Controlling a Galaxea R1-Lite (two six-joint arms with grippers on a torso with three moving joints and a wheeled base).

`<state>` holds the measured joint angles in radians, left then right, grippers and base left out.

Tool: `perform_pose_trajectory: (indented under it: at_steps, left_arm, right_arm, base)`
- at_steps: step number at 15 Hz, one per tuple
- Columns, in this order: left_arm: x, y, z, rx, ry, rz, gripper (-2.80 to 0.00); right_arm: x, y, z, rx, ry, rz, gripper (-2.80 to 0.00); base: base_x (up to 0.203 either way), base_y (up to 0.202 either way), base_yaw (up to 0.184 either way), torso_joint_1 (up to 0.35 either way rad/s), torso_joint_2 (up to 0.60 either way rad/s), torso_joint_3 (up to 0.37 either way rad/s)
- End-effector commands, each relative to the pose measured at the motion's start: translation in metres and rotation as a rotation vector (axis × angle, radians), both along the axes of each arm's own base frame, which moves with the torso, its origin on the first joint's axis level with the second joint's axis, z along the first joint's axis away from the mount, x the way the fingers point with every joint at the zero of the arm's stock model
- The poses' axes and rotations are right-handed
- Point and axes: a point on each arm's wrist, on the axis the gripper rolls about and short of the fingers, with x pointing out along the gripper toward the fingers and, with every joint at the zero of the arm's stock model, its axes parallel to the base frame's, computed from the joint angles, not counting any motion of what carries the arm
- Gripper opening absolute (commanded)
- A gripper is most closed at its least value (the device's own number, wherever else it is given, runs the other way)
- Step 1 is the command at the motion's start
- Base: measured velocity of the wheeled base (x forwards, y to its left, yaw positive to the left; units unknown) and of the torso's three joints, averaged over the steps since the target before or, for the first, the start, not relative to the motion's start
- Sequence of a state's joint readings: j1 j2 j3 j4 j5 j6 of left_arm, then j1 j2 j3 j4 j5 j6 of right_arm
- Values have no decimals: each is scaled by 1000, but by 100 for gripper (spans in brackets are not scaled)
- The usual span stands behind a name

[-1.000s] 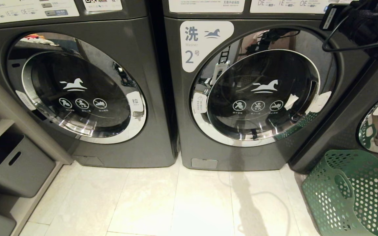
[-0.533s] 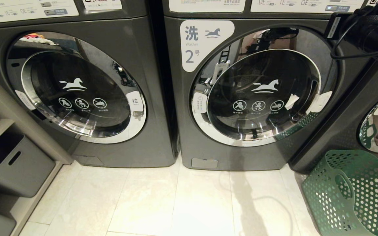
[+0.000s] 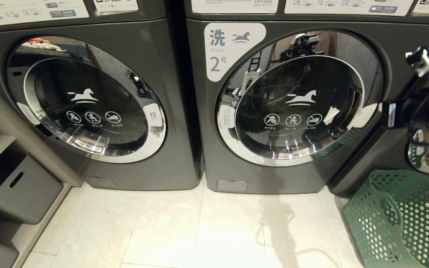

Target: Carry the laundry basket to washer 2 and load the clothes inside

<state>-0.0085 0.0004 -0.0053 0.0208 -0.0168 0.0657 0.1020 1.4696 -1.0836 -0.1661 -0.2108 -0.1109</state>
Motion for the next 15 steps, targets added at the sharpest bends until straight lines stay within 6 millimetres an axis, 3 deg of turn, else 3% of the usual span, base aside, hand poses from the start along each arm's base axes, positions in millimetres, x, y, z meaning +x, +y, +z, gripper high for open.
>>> perform_pose_trajectory:
  at_steps: [1,5,9,11,15]
  left_arm:
    - [0,0,0,0,-1,1,-280]
    - [0,0,0,0,-2,1,-280]
    - [0,0,0,0,1,-1,-280]
    - [0,0,0,0,0,-1,-280]
    - [0,0,0,0,0,-1,-280]
  right_arm:
    - [-48,3,-28,-12,88,43,-280]
    - [-114,4,-112,40,314,206,-280]
    - [-200,-9,-169,102,290,349,-280]
    - [-227,-13,-179,148,230,390,-280]
    - [-263,-16,-184,142,-19,373,-280]
  base:
    - [0,0,0,0,0,0]
    - [0,0,0,0,0,0]
    - [0,0,0,0,0,0]
    - [0,0,0,0,0,0]
    - [0,0,0,0,0,0]
